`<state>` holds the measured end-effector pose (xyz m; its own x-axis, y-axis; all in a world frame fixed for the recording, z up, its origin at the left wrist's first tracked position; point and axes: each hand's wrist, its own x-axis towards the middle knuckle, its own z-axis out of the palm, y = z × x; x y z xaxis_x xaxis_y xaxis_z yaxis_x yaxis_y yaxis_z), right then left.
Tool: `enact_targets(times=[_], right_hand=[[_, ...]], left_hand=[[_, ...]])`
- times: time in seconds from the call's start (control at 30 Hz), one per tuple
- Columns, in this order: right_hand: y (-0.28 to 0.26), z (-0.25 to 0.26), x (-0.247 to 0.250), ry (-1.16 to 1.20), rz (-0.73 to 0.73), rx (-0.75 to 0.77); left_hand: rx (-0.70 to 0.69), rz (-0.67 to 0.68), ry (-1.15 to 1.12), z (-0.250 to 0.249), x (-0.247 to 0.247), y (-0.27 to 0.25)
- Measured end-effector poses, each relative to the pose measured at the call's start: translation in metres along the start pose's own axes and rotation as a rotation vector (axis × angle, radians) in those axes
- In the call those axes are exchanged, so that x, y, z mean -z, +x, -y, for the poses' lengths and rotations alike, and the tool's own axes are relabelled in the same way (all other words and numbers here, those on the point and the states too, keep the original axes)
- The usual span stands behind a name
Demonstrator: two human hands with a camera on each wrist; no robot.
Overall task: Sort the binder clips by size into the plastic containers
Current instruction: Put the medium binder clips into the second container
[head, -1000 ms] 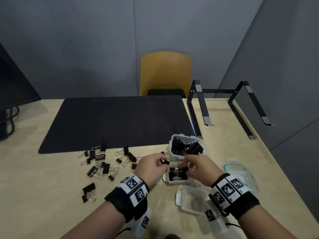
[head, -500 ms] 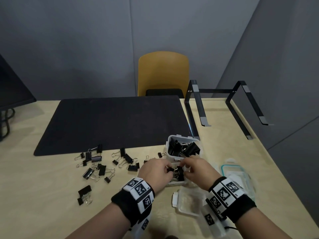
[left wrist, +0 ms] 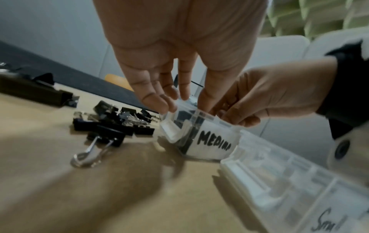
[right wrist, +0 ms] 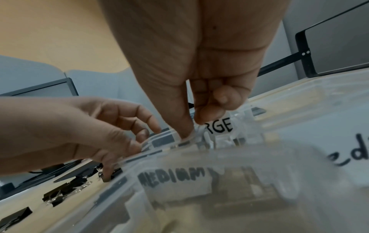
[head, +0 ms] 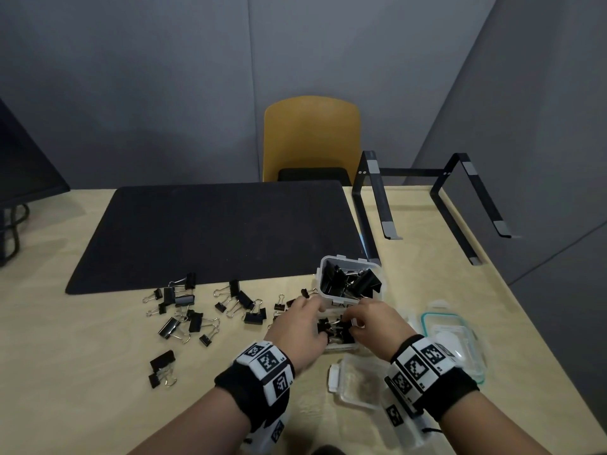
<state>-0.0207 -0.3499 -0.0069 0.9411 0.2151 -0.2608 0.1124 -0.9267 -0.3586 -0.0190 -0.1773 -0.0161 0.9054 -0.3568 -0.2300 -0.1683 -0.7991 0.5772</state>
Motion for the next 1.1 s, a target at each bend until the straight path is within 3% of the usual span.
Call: enact_targets(times=[0.33,0.5,0.7,0.9,1.1], right_hand=[[0.003,-0.001,-0.001,0.036,-0.016,-0.036],[0.004,-0.001,0.000,0.027,0.010,-0.048],[0.003,0.003,-0.001,0.020,0.028,-0.059],[0.002,0.002,-0.002,0.025,0.028,-0.082],[0.001,0.004,-0.001,0.012,0.048,-0.096]], left_hand=[[0.094,0.115,0.135,-0.008,0.007,0.006],[0.072,0.110,0.184,-0.012,0.009,0.009],[0.071,0.164,0.150,-0.008,0.007,0.006],[0.054,0.086,0.048,-0.006,0.000,0.010],[0.052,0.112,0.051,-0.003,0.001,0.014]])
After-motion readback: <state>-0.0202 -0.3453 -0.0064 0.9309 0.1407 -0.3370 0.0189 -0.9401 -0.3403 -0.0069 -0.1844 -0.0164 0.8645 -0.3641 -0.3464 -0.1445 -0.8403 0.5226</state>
